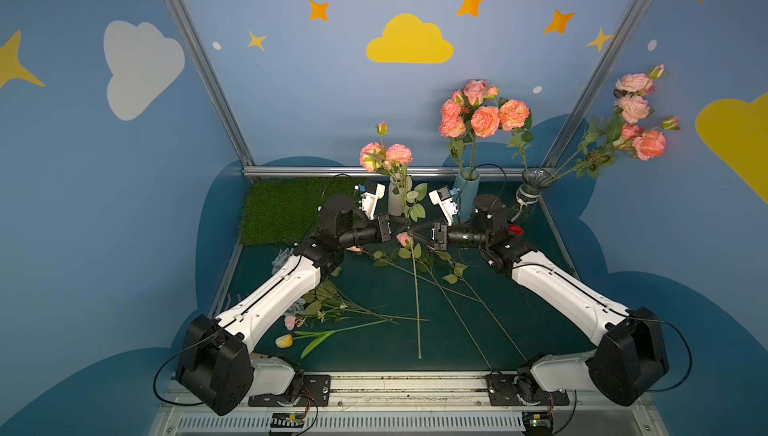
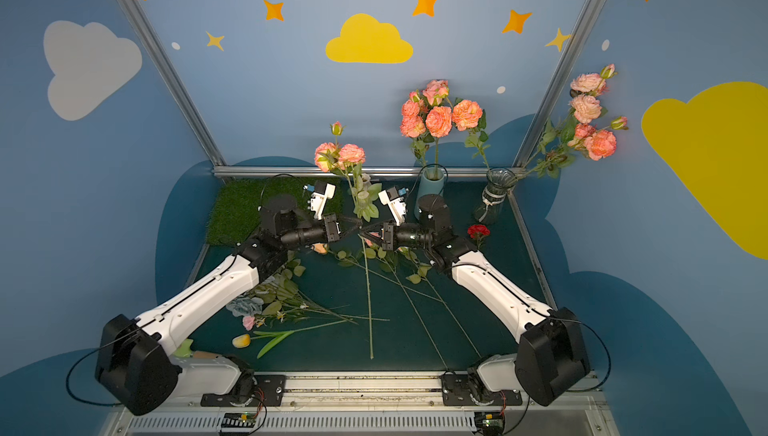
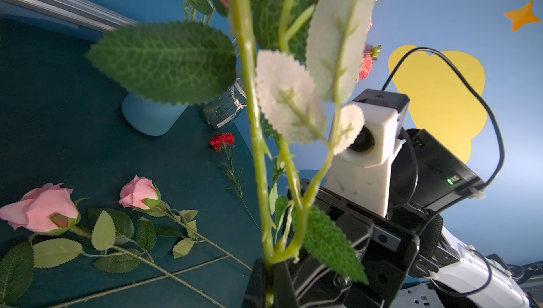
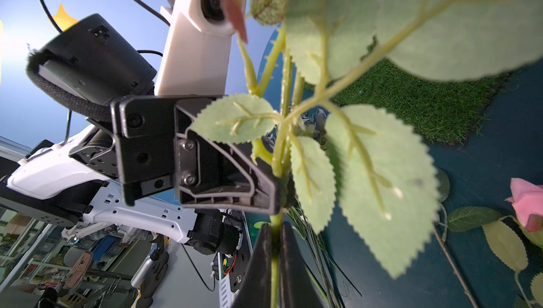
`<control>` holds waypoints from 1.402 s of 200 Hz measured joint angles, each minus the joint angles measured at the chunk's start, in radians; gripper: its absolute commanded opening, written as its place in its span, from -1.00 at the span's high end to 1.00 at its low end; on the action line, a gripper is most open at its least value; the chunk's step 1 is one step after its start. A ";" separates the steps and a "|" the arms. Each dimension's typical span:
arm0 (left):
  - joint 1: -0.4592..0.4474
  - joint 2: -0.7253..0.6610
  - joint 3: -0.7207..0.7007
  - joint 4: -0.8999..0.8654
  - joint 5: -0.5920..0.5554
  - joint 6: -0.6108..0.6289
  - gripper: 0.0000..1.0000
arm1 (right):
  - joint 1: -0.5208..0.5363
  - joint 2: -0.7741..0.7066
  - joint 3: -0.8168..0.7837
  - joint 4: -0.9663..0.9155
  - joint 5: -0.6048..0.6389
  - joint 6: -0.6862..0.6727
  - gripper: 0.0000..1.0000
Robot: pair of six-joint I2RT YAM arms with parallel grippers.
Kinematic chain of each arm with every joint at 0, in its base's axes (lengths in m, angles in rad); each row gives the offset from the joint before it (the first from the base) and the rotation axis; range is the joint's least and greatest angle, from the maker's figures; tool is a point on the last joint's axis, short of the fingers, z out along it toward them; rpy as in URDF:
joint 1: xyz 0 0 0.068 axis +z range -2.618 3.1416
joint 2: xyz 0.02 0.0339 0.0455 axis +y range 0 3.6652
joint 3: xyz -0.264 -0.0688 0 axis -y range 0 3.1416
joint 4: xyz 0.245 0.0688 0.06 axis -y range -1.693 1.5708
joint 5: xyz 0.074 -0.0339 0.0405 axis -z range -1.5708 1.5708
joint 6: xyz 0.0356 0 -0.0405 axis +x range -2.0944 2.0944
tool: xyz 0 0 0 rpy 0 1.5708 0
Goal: Place the pink flowers into the vase
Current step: Pick up the flower at the center of the board, then place the flower in the vase.
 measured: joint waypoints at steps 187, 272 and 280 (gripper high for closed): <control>-0.016 -0.285 -0.084 -0.350 -0.559 0.100 -0.30 | 0.056 0.255 0.534 -0.086 0.693 -0.341 1.00; -0.011 -0.242 -0.241 -0.292 -0.576 0.078 -0.29 | 0.047 0.527 0.908 0.142 0.768 -0.505 1.00; -0.006 -0.242 -0.247 -0.285 -0.577 0.078 -0.29 | 0.046 0.560 0.956 0.155 0.767 -0.519 1.00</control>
